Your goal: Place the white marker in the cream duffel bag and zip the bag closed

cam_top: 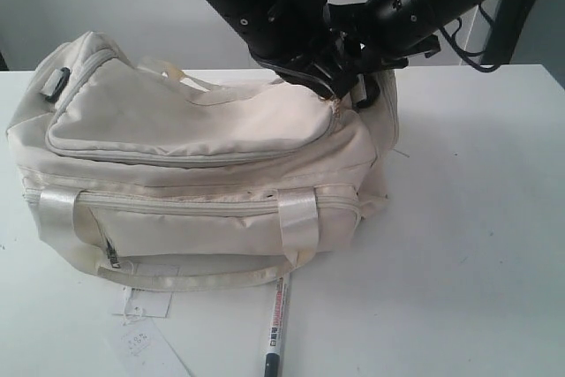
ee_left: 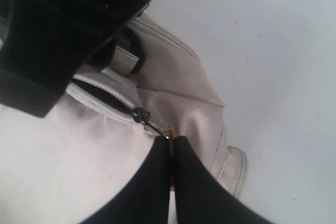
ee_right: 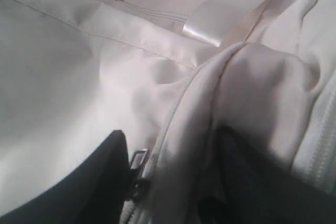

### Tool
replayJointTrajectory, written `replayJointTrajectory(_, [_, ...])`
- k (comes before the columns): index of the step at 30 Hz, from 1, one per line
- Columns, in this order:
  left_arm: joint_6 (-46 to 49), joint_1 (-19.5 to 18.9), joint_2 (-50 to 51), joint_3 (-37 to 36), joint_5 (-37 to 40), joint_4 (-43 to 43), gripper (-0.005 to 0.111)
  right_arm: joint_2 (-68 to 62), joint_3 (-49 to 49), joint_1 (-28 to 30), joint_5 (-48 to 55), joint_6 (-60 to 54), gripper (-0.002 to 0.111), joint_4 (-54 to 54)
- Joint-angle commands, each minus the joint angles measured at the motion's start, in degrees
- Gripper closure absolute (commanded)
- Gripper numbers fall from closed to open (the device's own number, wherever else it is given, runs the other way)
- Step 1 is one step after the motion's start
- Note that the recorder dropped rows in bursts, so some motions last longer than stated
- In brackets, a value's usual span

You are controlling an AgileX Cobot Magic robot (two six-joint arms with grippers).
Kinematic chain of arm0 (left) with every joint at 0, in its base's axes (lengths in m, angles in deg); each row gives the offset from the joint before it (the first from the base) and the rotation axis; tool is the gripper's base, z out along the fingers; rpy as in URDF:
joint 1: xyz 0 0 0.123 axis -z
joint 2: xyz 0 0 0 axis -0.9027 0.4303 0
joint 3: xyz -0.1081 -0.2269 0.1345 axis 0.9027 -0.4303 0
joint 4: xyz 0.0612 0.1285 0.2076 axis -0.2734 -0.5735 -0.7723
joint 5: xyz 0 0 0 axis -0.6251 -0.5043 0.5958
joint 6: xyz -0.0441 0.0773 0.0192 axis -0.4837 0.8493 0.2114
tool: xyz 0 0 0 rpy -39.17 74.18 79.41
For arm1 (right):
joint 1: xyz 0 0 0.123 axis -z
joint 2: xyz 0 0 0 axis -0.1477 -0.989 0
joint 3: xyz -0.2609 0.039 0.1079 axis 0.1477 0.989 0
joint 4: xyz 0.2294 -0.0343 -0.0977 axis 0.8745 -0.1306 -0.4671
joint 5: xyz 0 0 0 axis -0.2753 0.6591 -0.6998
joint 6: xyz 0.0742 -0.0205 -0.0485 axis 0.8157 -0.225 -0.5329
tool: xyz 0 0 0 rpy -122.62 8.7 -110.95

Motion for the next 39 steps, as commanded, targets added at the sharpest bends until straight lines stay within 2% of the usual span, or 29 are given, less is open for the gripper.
replayJointTrajectory(1, [-0.63, 0.26, -0.43, -0.36, 1.27, 0.7, 0.107, -0.37, -0.19, -0.41, -2.57, 0.97, 0.078, -0.24])
replayJointTrajectory(4, [-0.63, 0.26, -0.43, -0.36, 1.43, 0.7, 0.107, -0.37, -0.19, -0.41, -2.4, 0.97, 0.108, -0.24])
replayJointTrajectory(39, [-0.06, 0.95, -3.68, -0.36, 12.44, 1.93, 0.107, 0.61, -0.32, 1.17, -7.31, 3.72, 0.108, -0.48])
